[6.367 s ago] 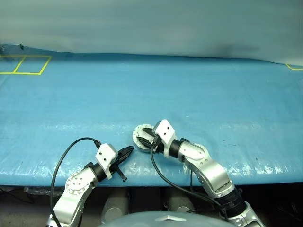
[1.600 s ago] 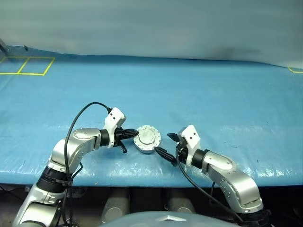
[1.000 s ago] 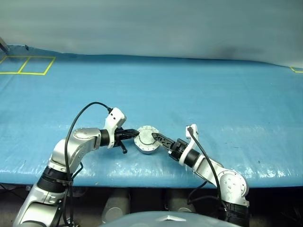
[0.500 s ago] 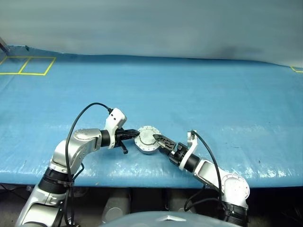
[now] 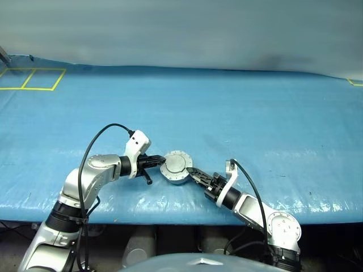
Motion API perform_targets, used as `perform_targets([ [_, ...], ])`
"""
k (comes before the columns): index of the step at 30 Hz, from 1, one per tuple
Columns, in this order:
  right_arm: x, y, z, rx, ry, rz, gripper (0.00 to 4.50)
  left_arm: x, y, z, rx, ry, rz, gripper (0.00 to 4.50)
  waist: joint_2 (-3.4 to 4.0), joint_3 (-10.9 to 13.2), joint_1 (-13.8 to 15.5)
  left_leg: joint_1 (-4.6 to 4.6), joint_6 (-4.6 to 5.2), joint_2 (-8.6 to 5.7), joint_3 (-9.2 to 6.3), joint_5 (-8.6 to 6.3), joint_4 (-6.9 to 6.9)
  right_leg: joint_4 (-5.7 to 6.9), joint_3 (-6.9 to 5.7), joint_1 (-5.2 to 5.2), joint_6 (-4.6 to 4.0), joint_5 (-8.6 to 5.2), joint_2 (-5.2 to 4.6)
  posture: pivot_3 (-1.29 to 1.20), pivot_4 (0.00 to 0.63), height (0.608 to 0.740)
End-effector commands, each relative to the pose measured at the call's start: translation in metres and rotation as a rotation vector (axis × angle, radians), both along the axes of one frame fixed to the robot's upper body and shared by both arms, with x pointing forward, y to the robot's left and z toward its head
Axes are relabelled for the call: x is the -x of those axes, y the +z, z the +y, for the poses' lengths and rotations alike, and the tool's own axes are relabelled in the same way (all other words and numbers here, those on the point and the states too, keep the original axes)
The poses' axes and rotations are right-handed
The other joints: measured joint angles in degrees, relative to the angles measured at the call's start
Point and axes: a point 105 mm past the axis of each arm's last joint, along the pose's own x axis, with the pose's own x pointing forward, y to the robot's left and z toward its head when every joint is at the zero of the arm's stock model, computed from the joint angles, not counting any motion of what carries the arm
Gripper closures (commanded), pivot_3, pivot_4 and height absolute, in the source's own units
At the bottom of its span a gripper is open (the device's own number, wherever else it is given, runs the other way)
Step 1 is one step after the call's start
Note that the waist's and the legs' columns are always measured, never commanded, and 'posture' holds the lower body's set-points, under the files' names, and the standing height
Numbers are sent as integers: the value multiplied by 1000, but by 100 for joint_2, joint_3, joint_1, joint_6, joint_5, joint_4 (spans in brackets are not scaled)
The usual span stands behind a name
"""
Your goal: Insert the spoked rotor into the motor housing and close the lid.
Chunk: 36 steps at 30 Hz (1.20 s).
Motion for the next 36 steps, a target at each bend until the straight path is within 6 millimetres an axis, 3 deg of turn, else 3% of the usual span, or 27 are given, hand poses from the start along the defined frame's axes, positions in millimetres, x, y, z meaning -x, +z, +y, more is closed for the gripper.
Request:
perform_targets([
  [1, 6, 4, 10, -18, 51, -12, 3359, 12, -16, -7, -4, -39, 76, 4500, 0, 0, -1, 0, 0, 0, 0, 0, 0, 0, 0, 0, 0, 0, 0, 0, 150, 740],
  [10, 9, 7, 10, -40, 62, -20, 3359, 0, 2, 0, 65, 37, 22, 4500, 0, 1, -50, -6, 0, 1, 0, 0, -1, 0, 0, -6, 0, 0, 0, 0, 150, 740],
  [18, 0, 15, 1, -67, -29, -41, 3359, 5, 44, 19, 471, 306, -21, 4500, -6, 15, -116, -21, 1, 6, 0, 0, -12, -1, -1, -26, -1, 0, 2, 0, 150, 740],
  [23, -3, 22, -1, -89, -31, -59, 3359, 25, 38, 30, 615, 434, 82, 4500, -5, 16, -118, -18, 1, 5, 3, -1, -5, -1, 1, -21, -2, -1, 1, 0, 150, 740],
  [27, -9, 30, 2, -105, -14, -88, 3359, 24, 24, 34, 678, 598, 140, 4500, -11, 23, -98, -24, 1, 3, 0, -1, 10, 0, -1, -20, -1, 0, 1, 0, 150, 740],
  [36, -35, 55, -1, -141, -67, -194, 3359, 27, 29, 16, 1035, 710, 288, 1680, -32, 42, -87, -33, 3, 3, 0, -2, 10, 0, -2, -27, -1, 1, 4, 0, 150, 740],
])
